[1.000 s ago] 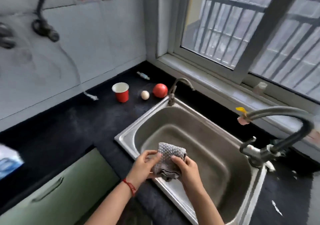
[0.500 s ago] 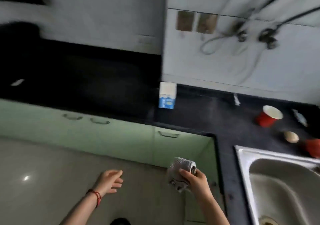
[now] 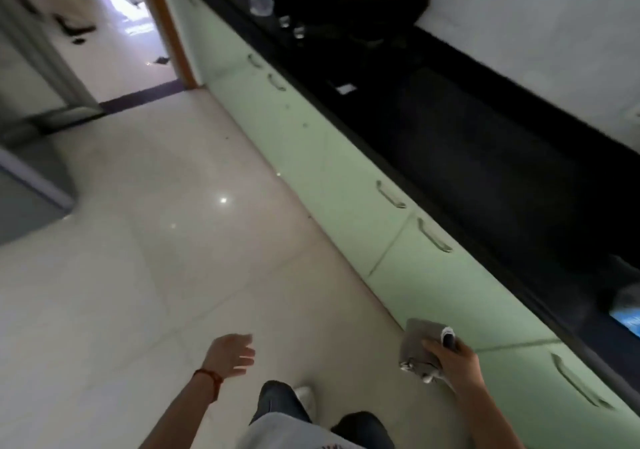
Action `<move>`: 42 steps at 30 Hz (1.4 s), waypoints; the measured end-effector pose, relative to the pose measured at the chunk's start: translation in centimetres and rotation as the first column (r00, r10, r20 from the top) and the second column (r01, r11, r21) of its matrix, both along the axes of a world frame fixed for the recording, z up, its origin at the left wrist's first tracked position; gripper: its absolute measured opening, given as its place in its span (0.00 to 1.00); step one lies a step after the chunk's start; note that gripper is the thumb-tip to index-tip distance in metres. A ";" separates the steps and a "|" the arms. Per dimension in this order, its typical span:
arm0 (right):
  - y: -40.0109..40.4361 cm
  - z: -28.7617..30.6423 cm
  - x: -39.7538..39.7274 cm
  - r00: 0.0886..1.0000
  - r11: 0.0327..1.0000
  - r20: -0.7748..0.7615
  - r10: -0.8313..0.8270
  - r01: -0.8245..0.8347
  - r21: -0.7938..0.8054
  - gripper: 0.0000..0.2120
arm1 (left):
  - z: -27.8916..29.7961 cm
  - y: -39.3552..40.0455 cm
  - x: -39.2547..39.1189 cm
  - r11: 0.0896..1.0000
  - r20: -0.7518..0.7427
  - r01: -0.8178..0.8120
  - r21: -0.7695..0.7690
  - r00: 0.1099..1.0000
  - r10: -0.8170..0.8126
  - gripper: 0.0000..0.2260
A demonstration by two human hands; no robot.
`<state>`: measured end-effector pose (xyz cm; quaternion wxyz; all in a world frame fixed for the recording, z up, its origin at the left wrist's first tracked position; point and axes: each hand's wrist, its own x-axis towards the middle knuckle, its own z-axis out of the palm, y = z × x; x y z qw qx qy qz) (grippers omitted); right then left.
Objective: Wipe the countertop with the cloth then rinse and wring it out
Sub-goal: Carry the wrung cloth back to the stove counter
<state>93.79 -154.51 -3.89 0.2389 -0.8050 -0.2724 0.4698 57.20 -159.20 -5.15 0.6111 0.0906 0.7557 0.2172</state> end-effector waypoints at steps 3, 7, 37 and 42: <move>4.1 -0.2 -2.5 0.995 0.995 0.048 0.089 -0.087 -0.039 0.11 | -0.1 0.9 -2.4 0.996 0.009 -0.092 0.005 0.996 0.092 0.08; 9.8 -1.2 -5.5 0.976 0.978 0.089 0.199 -0.192 -0.083 0.06 | -0.3 4.2 -5.0 0.985 0.017 -0.168 0.046 0.986 0.167 0.07; 55.4 -6.5 -54.6 0.662 0.675 0.129 0.738 -0.729 -0.115 0.14 | -4.8 30.3 -42.8 0.681 -0.070 -0.726 -0.093 0.687 0.723 0.10; 61.0 -6.9 -59.8 0.655 0.681 0.191 0.731 -0.714 -0.160 0.16 | -2.9 41.1 -51.7 0.787 -0.040 -0.616 -0.028 0.787 0.615 0.09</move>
